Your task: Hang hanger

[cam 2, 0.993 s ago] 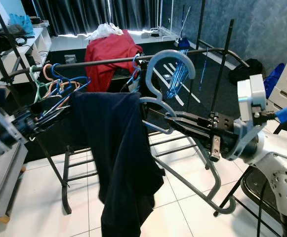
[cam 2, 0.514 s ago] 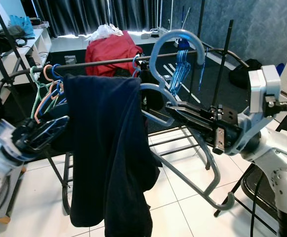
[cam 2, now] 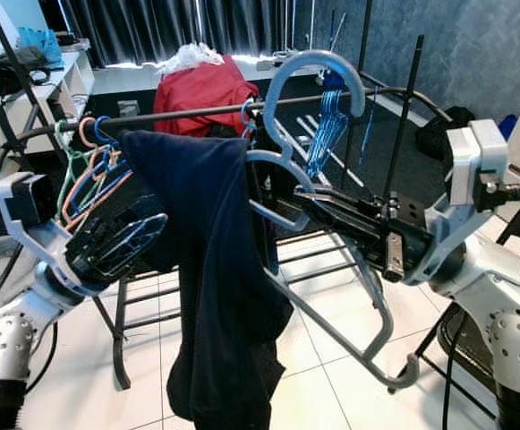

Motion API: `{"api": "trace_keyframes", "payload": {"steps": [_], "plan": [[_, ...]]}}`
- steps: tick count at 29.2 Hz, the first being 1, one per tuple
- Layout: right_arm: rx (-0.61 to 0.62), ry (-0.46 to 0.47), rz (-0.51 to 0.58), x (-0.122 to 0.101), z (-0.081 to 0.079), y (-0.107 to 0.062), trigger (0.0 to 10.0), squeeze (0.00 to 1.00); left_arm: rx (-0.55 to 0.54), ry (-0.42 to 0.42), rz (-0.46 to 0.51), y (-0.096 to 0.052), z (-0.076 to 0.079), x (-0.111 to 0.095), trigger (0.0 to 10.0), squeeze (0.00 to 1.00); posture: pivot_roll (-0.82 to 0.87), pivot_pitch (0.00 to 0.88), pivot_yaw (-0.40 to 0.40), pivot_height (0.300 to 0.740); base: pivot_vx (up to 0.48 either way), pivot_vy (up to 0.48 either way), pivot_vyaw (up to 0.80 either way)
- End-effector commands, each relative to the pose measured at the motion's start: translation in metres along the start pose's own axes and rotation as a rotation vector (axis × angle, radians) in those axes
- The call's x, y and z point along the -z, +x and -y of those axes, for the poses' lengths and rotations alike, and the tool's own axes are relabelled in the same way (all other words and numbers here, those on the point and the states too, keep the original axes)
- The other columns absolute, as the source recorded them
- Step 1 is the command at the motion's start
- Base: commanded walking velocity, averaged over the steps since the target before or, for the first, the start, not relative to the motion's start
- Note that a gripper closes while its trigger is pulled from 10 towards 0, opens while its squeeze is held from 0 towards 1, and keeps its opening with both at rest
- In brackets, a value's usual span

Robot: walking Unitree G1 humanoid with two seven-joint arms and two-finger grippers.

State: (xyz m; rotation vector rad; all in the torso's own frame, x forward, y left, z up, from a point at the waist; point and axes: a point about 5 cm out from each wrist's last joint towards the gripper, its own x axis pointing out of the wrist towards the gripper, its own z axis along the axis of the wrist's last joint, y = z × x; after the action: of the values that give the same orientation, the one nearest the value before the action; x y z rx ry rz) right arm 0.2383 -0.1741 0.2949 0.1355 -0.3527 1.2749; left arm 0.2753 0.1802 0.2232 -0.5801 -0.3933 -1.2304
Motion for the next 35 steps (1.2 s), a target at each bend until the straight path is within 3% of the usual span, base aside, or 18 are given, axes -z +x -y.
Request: {"api": "trace_keyframes", "payload": {"steps": [1, 14, 24, 27, 29, 30, 32, 35], "plan": [[-0.064, -0.023, 0.028, -0.007, -0.007, 0.011, 0.0, 0.0, 0.073, -0.039, 0.0, 0.01, 0.009, 0.003, 0.0, 0.0, -0.12, 0.0, 0.03, 0.74, 0.0, 0.0, 0.0], [-0.094, 0.011, 0.043, -0.003, -0.012, 0.018, 0.0, 0.0, 0.089, -0.078, 0.009, 0.015, 0.015, 0.011, 0.0, 0.0, -0.12, 0.0, 0.03, 0.74, 0.0, 0.0, 0.0], [-0.065, 0.026, -0.006, 0.005, -0.013, 0.013, 0.0, 0.0, 0.002, -0.036, 0.031, 0.011, 0.004, 0.004, 0.0, 0.0, -0.12, 0.0, 0.03, 0.74, 0.0, 0.0, 0.0], [-0.036, 0.018, -0.048, 0.007, -0.012, 0.007, 0.0, 0.0, -0.031, -0.016, 0.039, 0.009, 0.0, 0.001, 0.0, 0.0, -0.12, 0.0, 0.03, 0.74, 0.0, 0.0, 0.0], [0.088, -0.032, -0.253, 0.019, -0.005, -0.022, 0.0, 0.0, -0.106, 0.064, 0.044, 0.0, -0.009, -0.015, 0.0, 0.0, -0.12, 0.0, 0.027, 0.74, 0.0, 0.0, 0.0], [0.088, -0.032, -0.253, 0.019, -0.005, -0.022, 0.0, 0.0, -0.106, 0.064, 0.044, 0.0, -0.009, -0.015, 0.0, 0.0, -0.12, 0.0, 0.027, 0.74, 0.0, 0.0, 0.0], [0.184, -0.066, -0.376, 0.018, -0.001, -0.05, 0.0, 0.0, -0.167, 0.142, 0.035, -0.014, -0.016, -0.035, 0.0, 0.0, -0.13, 0.0, 0.03, 0.74, 0.0, 0.0, 0.0], [0.22, -0.079, -0.366, 0.01, -0.001, -0.057, 0.0, 0.0, -0.19, 0.174, 0.033, -0.022, -0.018, -0.046, 0.0, 0.0, -0.13, 0.0, 0.03, 0.74, 0.0, 0.0, 0.0]]}}
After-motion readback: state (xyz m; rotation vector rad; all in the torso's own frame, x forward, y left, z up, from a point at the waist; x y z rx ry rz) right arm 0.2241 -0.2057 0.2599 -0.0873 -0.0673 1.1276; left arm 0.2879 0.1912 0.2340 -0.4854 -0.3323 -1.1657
